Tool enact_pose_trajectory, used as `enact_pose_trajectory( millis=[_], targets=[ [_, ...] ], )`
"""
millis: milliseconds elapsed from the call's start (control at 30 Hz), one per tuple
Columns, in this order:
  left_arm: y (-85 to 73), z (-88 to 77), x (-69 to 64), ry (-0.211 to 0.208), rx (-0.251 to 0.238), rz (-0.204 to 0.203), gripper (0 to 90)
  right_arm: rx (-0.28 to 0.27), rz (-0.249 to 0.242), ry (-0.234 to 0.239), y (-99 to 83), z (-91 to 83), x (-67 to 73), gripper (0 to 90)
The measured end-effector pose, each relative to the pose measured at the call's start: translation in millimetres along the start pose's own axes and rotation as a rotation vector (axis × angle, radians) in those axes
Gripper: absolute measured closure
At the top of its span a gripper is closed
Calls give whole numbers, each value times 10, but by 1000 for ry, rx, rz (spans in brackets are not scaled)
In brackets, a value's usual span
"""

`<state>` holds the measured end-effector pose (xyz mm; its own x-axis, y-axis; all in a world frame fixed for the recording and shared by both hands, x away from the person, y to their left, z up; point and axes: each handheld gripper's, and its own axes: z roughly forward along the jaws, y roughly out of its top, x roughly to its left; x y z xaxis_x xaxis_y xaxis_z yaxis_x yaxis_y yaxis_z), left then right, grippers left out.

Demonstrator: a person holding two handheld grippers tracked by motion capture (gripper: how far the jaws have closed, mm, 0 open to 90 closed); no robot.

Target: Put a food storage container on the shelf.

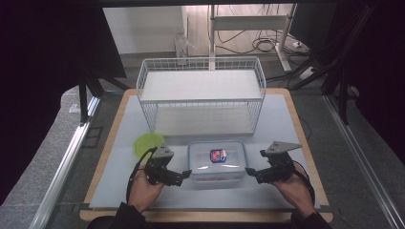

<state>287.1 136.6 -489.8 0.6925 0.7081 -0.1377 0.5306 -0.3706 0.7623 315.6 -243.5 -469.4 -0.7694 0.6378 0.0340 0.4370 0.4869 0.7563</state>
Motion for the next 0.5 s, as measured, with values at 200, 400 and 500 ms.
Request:
enact_pose_trajectory(
  millis=[200, 400, 500],
  targets=[
    [117, 175, 61, -43, 17, -41, 20, 17, 101, 55, 26, 102, -59, 32],
    [168, 306, 116, -71, 42, -68, 8, 38, 145, 96, 71, 178, -108, 18],
    [204, 365, 152, -110, 58, -92, 0, 61, 155, 115, 84, 220, -106, 19]
  ],
)
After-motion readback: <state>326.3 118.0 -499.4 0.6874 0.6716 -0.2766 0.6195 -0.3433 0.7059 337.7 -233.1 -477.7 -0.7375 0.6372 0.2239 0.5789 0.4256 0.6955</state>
